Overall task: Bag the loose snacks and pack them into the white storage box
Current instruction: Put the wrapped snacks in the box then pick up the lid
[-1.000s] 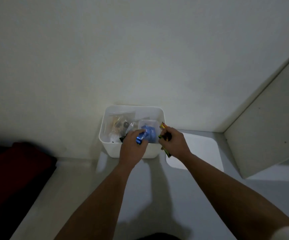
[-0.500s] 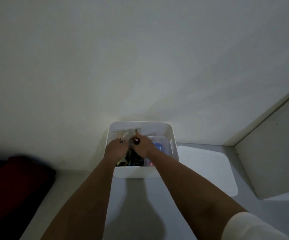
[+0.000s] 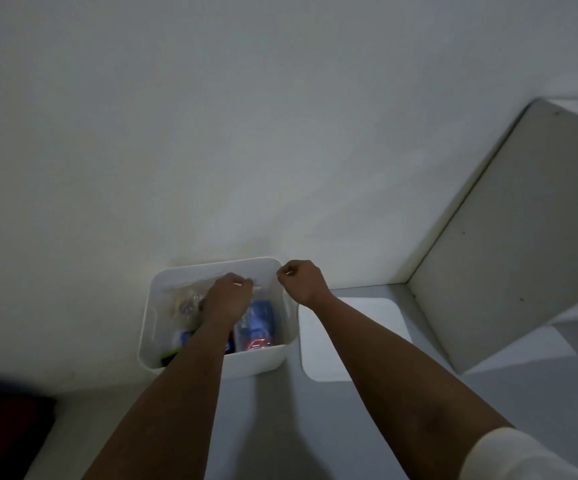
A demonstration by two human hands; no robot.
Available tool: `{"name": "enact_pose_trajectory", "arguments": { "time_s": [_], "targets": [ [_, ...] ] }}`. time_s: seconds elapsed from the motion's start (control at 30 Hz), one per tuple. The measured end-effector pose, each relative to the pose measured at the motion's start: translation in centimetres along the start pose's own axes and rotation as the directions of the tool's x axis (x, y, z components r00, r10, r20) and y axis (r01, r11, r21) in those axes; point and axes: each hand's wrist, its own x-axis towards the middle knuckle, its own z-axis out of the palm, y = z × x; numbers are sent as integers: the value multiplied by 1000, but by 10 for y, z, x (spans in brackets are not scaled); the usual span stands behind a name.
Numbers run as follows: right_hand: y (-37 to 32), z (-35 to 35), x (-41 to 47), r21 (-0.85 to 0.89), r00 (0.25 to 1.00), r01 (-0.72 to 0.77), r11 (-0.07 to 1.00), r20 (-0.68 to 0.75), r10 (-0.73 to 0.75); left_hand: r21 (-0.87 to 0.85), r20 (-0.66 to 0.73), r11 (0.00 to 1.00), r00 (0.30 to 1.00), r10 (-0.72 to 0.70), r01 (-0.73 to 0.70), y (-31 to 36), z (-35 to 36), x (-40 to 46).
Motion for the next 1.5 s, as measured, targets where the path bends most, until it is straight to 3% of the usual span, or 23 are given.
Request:
{"name": "enact_pose_trajectory", "arguments": {
  "time_s": [0.13, 0.23, 0.3, 0.47, 0.57, 0.7, 0.8, 0.9, 1.03, 1.17, 1.3, 1.5],
  "targets": [
    [60, -51, -6, 35, 990, -106, 994, -90, 109, 31, 27, 983, 983, 179, -180, 54, 68, -25],
    [118, -84, -8, 34, 976, -190, 981, -104, 193, 29, 100, 970, 967, 236, -240, 75, 126, -44],
    [159, -102, -8, 33, 960, -253, 967, -114, 255, 66, 180, 977, 965, 189, -204, 79, 164, -50],
    [262, -132, -8, 57, 901, -426, 903, -59, 429, 243, 361, 970, 929, -78, -13, 49, 239, -50],
    [314, -138, -13, 21, 862, -507, 862, -1, 507, 397, 339, 914, 911, -233, 86, 20, 261, -54],
    [354, -140, -21, -49, 815, -569, 821, 98, 571, 421, 284, 882, 892, -351, 213, -12, 279, -65],
    [367, -135, -21, -100, 836, -524, 846, 130, 533, 357, 214, 893, 907, -364, 275, -21, 289, -66],
    [371, -128, -19, 25, 817, -572, 820, 107, 567, 237, 98, 904, 916, -388, 357, -16, 296, -64],
    [373, -129, -19, 90, 801, -596, 798, 135, 583, 79, -12, 867, 871, -492, 491, -3, 298, -61],
    [380, -136, -24, 88, 818, -573, 814, 113, 564, -22, -20, 811, 811, -584, 584, -9, 296, -64],
    [381, -141, -32, 85, 817, -577, 813, 69, 572, -50, 86, 816, 816, -571, 576, -14, 293, -78],
    [368, -151, -33, 122, 809, -575, 809, -64, 584, -62, -45, 849, 848, -528, 525, 22, 288, -100]
  ]
}}
